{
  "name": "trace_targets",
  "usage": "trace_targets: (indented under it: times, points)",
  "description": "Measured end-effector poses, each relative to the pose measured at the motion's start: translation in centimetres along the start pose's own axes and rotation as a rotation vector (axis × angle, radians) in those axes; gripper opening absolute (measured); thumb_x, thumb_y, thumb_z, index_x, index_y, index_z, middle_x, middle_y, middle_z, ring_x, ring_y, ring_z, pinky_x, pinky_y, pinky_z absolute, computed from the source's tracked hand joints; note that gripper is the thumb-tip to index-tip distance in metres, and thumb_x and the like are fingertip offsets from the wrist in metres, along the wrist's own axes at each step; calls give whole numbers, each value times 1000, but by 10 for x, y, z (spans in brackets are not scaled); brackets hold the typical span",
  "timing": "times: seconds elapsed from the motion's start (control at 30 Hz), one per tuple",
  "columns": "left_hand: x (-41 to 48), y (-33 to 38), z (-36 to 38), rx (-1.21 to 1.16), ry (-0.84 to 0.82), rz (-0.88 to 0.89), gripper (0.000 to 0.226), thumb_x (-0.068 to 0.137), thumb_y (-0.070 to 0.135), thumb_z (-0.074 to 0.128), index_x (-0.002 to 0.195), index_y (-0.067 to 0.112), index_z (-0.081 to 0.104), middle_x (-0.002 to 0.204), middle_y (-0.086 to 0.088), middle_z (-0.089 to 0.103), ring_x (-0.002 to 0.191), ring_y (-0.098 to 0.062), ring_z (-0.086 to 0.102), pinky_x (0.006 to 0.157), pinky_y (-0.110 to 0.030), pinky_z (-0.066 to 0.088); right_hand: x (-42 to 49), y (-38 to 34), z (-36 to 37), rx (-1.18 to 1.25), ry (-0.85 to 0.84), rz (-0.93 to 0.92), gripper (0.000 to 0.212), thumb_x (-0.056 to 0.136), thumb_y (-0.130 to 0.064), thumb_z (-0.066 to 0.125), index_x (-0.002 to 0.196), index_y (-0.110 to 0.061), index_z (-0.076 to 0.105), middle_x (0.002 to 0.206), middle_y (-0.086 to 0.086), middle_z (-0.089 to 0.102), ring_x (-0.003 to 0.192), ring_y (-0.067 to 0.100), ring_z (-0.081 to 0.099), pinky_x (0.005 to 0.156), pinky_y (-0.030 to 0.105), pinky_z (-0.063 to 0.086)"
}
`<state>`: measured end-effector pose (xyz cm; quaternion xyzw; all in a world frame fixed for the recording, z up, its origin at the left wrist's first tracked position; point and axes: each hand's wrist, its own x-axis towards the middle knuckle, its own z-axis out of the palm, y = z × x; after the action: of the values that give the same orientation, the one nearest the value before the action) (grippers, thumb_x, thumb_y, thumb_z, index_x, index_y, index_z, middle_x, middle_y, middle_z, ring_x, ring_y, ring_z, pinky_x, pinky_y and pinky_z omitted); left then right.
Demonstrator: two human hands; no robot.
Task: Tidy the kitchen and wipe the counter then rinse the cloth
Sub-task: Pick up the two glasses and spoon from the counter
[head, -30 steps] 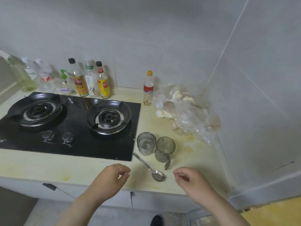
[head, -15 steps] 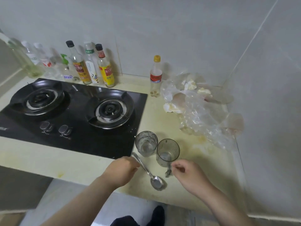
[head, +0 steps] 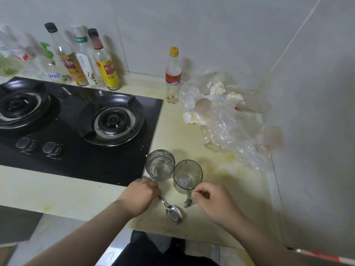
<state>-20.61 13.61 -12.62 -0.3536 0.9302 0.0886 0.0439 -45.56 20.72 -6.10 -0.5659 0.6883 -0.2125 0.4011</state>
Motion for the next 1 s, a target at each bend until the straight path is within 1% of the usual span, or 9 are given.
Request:
trace_targets:
  times: [0.17,0.37,0.57,0.67,0.77,0.83,0.9,0.93,1.0]
  points:
    - [3,1,-1,39,-36,-12,25,52,24,86,65,30,66,70,13,56,67,-14,59,53,-21,44,-2,-1,4,-47,-9,18,18,85,-27,67,68,-33,66,71,-20,66,68,0,60,63,17,44]
    - [3,2,5,42,-30,-13,24,54,21,85,66,29,66,71,11,55,67,-15,58,52,-23,44,-7,3,8,-32,5,31,16,86,-29,66,74,-19,68,69,-8,64,63,6,56,65,30,47]
    - [0,6,-1,38,-47,-35,31,48,16,86,62,29,61,68,11,52,63,-15,56,50,-23,42,-9,9,9,-22,26,17,23,88,-31,64,71,-16,65,65,-3,59,58,3,48,58,24,39]
    - [-3,7,-10,27,-77,-45,35,47,13,82,57,26,51,65,11,48,58,-14,52,46,-22,31,-11,13,8,-21,29,15,26,89,-34,64,69,-17,62,58,-7,52,56,3,45,56,21,35]
    - [-8,7,-19,-55,-67,-77,46,47,8,76,58,29,36,60,13,44,54,-9,36,45,-15,12,-13,14,7,-13,30,9,30,90,-33,65,66,-16,58,54,-9,45,53,4,41,53,20,32]
    - [-15,11,-28,-217,-48,-147,30,66,11,73,64,29,50,69,13,53,63,-8,39,46,-14,25,-14,15,4,1,26,10,34,91,-32,64,63,-16,53,53,-9,42,53,4,37,52,21,30]
    - [-21,17,-43,-383,-86,-258,10,85,20,63,78,27,63,84,11,63,76,-8,52,63,-23,45,-15,15,2,7,18,18,38,92,-31,62,59,-20,47,52,-9,40,52,4,35,52,21,27]
    - [-24,19,-52,-482,-111,-319,11,88,22,63,78,27,65,85,12,64,79,-7,56,68,-23,47,-15,16,1,6,16,23,40,93,-32,61,59,-19,45,53,-8,38,52,4,34,52,23,26]
    - [-31,21,-68,-672,-89,-413,14,87,20,67,74,26,68,76,14,65,75,-2,60,65,-15,46,-13,18,-1,15,16,30,38,93,-33,59,62,-14,47,55,-6,39,53,5,35,54,27,28]
